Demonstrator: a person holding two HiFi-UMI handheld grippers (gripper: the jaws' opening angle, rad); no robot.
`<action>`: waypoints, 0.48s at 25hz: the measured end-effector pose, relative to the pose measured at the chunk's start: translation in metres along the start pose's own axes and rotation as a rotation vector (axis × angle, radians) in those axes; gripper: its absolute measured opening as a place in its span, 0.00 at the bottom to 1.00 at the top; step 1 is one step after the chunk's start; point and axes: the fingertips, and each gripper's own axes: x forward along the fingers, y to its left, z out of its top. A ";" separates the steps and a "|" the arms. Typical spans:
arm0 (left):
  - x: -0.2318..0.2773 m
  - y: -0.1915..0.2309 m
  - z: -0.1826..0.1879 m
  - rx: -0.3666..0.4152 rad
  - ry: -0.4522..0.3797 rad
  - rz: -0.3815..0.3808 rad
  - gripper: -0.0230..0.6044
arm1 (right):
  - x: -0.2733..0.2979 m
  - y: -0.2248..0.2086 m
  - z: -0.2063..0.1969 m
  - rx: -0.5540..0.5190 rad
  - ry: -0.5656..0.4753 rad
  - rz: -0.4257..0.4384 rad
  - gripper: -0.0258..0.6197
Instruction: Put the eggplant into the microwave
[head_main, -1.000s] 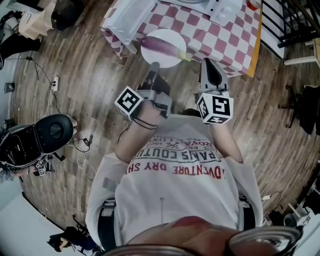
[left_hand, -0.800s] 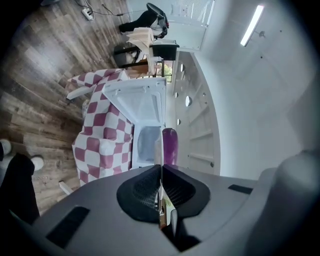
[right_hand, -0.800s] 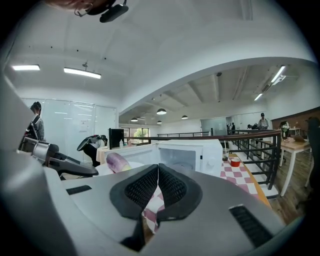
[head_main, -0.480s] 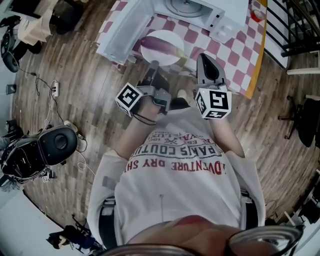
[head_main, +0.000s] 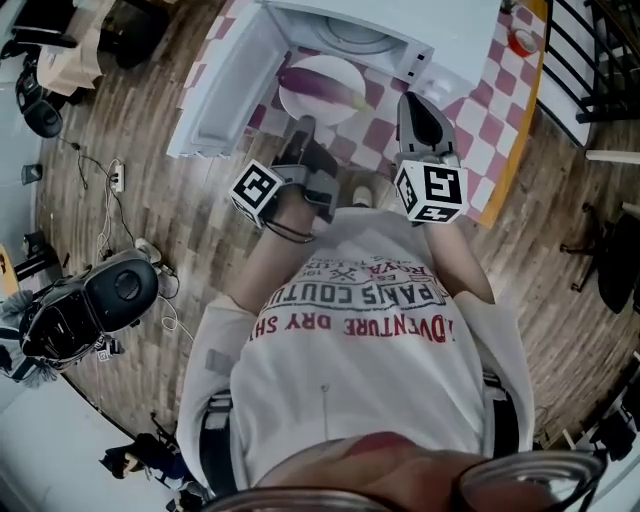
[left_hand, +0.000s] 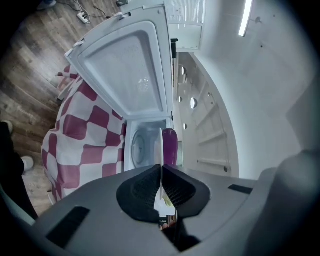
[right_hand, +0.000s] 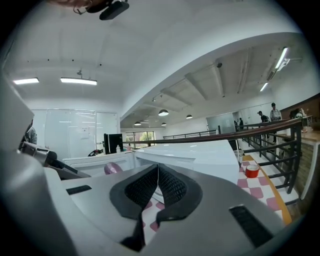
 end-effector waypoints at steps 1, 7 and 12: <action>0.004 0.003 0.000 -0.001 0.001 0.010 0.09 | 0.003 -0.003 -0.003 0.001 0.006 -0.006 0.08; 0.039 0.007 0.006 -0.007 0.042 0.036 0.09 | 0.023 -0.015 -0.018 -0.011 0.068 -0.049 0.08; 0.074 0.022 0.016 0.026 0.101 0.074 0.09 | 0.044 -0.023 -0.033 0.005 0.100 -0.119 0.08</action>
